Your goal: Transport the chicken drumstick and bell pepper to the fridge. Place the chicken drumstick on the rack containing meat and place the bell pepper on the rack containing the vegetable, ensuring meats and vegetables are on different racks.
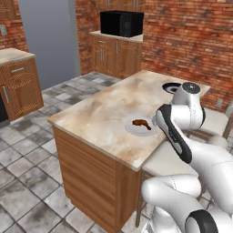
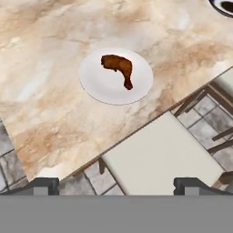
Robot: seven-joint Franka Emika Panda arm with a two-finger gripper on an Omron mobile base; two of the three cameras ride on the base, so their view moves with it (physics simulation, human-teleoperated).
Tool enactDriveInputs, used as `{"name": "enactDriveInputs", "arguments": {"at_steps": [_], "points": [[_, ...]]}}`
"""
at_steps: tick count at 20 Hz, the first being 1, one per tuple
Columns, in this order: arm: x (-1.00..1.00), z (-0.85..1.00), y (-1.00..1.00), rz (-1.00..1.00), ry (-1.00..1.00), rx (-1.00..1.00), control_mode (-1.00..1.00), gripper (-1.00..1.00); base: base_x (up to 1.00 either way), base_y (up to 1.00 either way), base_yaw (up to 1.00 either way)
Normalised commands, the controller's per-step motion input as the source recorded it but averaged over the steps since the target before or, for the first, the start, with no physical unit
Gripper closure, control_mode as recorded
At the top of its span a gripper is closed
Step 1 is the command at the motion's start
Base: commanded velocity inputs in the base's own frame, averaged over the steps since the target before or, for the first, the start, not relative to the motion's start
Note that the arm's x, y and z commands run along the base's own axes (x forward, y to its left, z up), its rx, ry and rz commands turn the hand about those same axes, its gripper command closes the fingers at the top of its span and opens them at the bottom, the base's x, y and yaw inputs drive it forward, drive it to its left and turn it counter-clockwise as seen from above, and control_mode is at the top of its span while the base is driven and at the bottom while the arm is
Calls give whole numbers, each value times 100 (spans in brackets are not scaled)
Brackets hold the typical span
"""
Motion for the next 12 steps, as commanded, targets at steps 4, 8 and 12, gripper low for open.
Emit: {"name": "enactDriveInputs", "arguments": {"at_steps": [4, 8, 12], "points": [[33, -37, 0, 0, 1, 0, -100, -100, 0, 0, 0], [48, -42, -4, 0, 2, 1, -100, -100, 0, 0, 0], [45, -42, -3, 0, 3, 3, -100, -100, 0, 0, 0]]}}
